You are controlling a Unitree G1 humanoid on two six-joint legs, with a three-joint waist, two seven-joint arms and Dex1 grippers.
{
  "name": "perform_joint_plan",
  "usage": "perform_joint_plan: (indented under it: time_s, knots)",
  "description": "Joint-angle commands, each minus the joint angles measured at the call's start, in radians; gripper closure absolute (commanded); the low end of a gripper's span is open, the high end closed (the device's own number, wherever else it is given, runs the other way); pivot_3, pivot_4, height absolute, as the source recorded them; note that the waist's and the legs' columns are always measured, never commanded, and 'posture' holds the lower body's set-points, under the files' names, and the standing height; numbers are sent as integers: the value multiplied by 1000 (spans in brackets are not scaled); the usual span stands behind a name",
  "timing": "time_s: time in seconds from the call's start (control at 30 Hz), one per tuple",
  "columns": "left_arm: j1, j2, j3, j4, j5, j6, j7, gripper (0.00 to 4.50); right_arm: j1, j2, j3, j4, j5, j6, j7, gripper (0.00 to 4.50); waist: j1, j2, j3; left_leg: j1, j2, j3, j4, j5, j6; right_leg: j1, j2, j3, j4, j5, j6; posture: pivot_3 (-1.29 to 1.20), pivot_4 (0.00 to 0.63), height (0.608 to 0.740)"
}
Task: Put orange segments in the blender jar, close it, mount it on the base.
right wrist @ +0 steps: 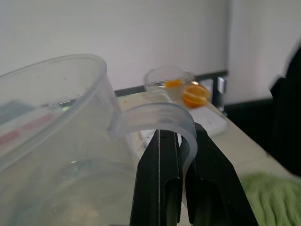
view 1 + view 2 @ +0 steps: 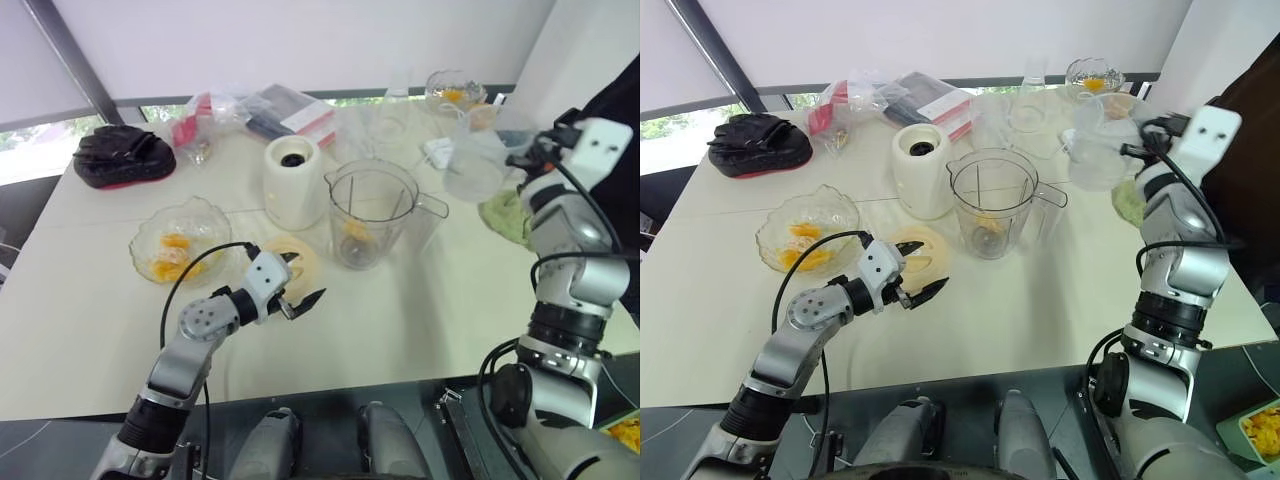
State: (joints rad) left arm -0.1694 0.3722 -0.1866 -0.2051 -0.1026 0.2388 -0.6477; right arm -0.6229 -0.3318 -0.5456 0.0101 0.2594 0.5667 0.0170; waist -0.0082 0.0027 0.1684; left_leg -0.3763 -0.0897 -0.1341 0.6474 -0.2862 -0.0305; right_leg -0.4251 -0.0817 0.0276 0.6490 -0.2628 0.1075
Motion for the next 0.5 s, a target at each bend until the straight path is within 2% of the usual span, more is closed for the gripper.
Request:
perform_joint_plan:
  time_s: [0.03,0.27,0.5]
  knots:
    - [-1,1,-4,-50,-6,3,2,0,65,34,-66,-18,24,-122,-50,4426,-1,0,0,0,0,0,0,0,0,0,0,0,0,0,0,0,150,740]
    - [5,10,2,-63,-8,15,-2,0,192,120,-121,102,55,-364,-79,4426,-10,2,0,1,0,2,0,0,0,0,1,1,2,0,0,0,150,740]
    - [9,23,9,-73,-12,20,-7,0,211,117,-97,275,38,-545,-73,4426,-10,2,0,2,0,2,0,0,0,0,1,1,2,0,0,0,150,740]
